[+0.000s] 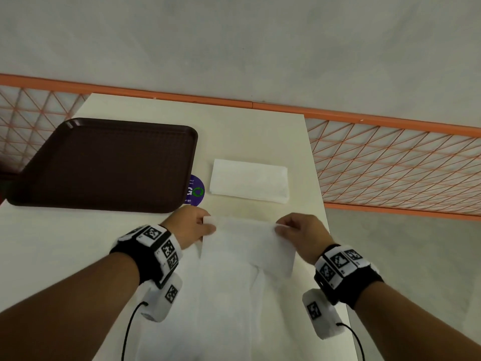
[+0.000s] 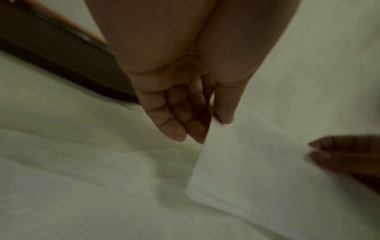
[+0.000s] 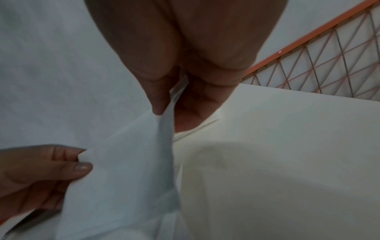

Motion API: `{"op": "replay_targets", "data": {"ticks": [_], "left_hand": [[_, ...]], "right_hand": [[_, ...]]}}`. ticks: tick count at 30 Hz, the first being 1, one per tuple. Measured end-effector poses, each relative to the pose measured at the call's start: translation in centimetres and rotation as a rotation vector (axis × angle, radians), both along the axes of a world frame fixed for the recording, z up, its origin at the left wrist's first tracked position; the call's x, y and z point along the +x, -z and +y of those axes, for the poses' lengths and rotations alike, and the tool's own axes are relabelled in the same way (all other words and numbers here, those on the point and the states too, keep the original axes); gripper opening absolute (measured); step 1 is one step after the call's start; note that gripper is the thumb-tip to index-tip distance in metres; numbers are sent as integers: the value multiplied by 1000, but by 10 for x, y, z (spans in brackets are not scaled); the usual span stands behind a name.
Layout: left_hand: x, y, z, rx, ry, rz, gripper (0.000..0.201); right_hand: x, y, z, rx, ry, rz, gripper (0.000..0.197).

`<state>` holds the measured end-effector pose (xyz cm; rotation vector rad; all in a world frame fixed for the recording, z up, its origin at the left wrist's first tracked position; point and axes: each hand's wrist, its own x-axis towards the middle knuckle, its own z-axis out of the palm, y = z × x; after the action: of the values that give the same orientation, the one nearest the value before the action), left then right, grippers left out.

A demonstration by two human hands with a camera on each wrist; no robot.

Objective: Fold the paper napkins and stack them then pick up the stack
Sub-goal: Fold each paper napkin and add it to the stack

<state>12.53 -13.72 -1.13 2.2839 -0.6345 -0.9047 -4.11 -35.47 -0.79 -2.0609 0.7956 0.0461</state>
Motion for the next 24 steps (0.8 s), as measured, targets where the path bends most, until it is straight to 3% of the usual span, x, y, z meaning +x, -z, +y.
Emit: {"op": "replay_targets", "data": {"ticks": [2, 5, 11, 24], "left_hand": [[14, 1, -10, -98, -155, 121, 24], [33, -3, -32, -196, -280, 183, 13], [79, -5, -71, -238, -349, 12, 11], [119, 32, -104, -5, -337, -213, 20]], "right_hand": [[15, -2, -13, 0, 78, -30, 14], [42, -4, -35, 1, 147, -48, 11], [93, -1, -78, 28, 219, -17, 9], [143, 28, -111, -185, 218, 76, 21]]}}
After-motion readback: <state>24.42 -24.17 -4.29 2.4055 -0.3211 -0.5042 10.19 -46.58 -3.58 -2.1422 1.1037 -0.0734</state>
